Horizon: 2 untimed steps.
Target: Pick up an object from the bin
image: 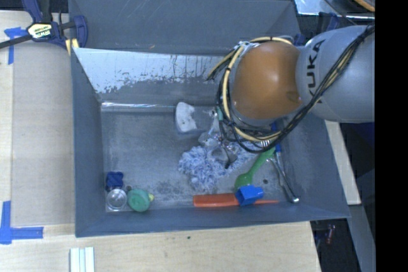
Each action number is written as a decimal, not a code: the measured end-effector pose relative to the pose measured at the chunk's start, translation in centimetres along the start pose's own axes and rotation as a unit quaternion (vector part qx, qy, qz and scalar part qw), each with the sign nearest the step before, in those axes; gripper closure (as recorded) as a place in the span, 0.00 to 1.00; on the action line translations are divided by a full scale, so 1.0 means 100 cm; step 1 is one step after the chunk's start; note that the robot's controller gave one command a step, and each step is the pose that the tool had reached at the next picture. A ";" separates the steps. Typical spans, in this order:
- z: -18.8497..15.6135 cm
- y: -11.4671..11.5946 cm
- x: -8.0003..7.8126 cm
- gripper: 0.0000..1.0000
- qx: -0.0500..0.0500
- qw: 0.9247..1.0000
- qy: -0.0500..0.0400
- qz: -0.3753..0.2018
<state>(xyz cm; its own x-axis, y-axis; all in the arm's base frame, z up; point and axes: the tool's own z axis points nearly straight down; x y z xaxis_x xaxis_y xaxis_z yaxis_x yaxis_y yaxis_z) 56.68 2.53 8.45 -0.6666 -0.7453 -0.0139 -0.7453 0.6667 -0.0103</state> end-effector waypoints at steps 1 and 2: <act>-0.005 -0.001 0.000 1.00 0.001 1.000 -0.002 0.001; -0.024 0.000 0.000 1.00 0.000 1.000 -0.001 0.002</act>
Offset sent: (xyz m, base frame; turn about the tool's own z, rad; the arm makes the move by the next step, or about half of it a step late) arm 0.0006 -0.0001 0.0457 0.0015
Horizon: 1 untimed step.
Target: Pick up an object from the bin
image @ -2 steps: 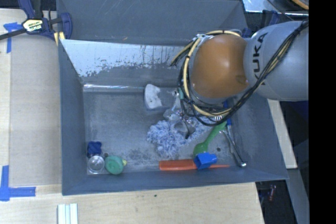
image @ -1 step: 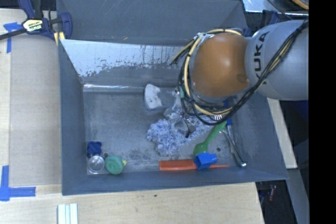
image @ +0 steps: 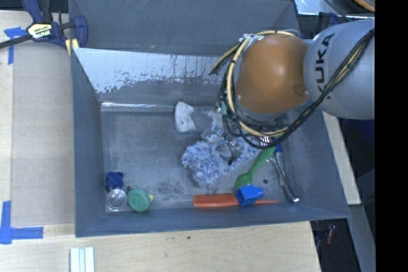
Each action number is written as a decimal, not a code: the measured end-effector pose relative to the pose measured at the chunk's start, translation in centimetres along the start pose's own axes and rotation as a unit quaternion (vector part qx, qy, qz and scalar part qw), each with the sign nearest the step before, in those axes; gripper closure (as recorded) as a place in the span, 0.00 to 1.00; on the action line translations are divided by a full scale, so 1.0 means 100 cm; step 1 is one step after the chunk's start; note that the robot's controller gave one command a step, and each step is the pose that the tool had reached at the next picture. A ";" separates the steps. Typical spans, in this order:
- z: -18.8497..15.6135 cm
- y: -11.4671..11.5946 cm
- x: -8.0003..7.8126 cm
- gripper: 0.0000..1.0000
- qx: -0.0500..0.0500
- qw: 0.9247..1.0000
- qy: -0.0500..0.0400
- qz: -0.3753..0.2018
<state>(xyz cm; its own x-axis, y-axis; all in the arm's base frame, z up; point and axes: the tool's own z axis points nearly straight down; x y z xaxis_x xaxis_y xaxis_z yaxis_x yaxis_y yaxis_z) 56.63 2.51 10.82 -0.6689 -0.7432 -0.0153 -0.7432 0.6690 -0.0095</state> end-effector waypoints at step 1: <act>-0.016 -0.001 -0.001 1.00 0.002 1.000 -0.002 0.000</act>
Offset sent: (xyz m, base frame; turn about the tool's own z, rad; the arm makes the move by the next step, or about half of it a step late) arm 0.0011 0.0002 0.0682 0.0003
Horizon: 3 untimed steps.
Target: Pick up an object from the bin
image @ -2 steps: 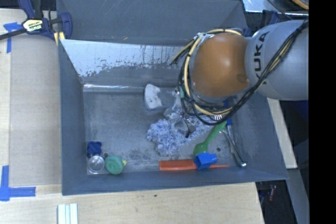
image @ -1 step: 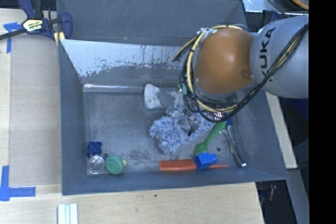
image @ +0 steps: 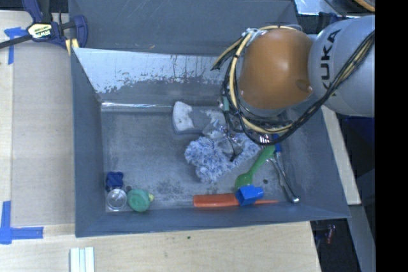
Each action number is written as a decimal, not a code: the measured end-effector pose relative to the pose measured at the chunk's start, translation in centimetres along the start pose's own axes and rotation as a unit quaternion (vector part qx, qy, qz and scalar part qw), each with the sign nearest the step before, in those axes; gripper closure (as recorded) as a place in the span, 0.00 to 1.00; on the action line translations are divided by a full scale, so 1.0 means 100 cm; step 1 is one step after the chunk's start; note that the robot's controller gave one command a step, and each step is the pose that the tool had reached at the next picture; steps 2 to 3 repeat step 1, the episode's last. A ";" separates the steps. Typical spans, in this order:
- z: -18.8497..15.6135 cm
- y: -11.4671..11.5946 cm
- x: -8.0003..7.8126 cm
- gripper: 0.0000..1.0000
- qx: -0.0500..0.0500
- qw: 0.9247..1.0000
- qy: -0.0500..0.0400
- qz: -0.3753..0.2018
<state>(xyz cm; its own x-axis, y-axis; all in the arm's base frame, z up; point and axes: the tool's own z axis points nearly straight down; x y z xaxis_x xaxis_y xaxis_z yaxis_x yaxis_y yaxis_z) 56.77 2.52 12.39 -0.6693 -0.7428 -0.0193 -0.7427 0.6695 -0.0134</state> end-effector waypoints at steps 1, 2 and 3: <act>-0.026 0.001 0.000 1.00 -0.002 1.000 0.002 0.001; -0.026 0.001 0.000 1.00 -0.002 1.000 0.002 0.001; -0.026 0.001 0.000 1.00 -0.002 1.000 0.002 0.001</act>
Offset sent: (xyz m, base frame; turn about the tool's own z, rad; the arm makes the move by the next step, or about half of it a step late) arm -0.0011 0.0001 0.0707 0.0008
